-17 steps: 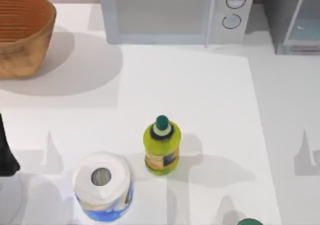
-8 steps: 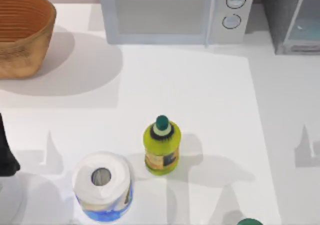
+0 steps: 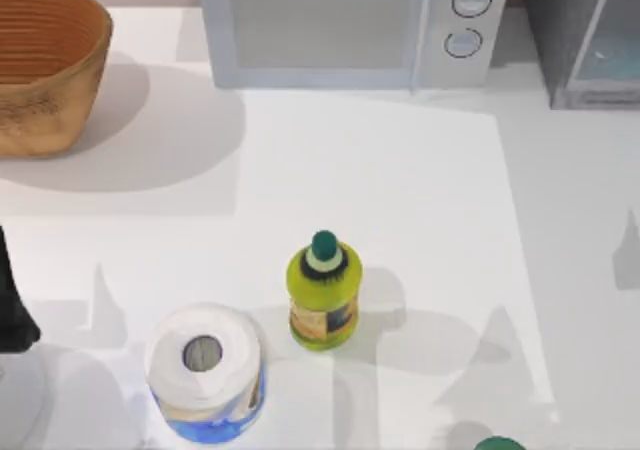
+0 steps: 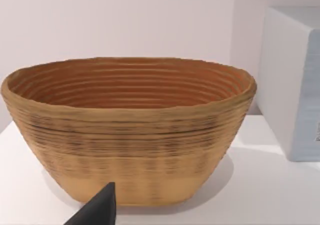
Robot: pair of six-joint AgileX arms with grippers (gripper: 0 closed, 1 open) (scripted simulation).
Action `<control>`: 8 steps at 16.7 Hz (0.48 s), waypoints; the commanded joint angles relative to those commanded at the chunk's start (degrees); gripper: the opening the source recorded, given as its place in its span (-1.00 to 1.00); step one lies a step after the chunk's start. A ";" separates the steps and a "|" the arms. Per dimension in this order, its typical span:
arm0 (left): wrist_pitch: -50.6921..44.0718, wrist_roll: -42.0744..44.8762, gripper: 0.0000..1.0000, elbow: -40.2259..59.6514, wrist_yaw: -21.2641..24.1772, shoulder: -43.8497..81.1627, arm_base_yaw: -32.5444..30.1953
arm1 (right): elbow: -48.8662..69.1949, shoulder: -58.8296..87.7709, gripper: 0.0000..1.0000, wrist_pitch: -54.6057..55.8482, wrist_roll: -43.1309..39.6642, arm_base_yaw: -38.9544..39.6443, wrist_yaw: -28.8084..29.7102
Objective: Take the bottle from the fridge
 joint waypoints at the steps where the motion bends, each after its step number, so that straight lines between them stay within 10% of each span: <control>1: 0.00 0.00 1.00 0.00 0.00 0.00 0.00 | 0.50 5.09 1.00 4.56 0.12 -1.58 -1.39; 8: 0.00 0.00 1.00 0.00 0.00 0.00 0.00 | 3.33 34.27 1.00 30.88 0.97 -10.60 -9.52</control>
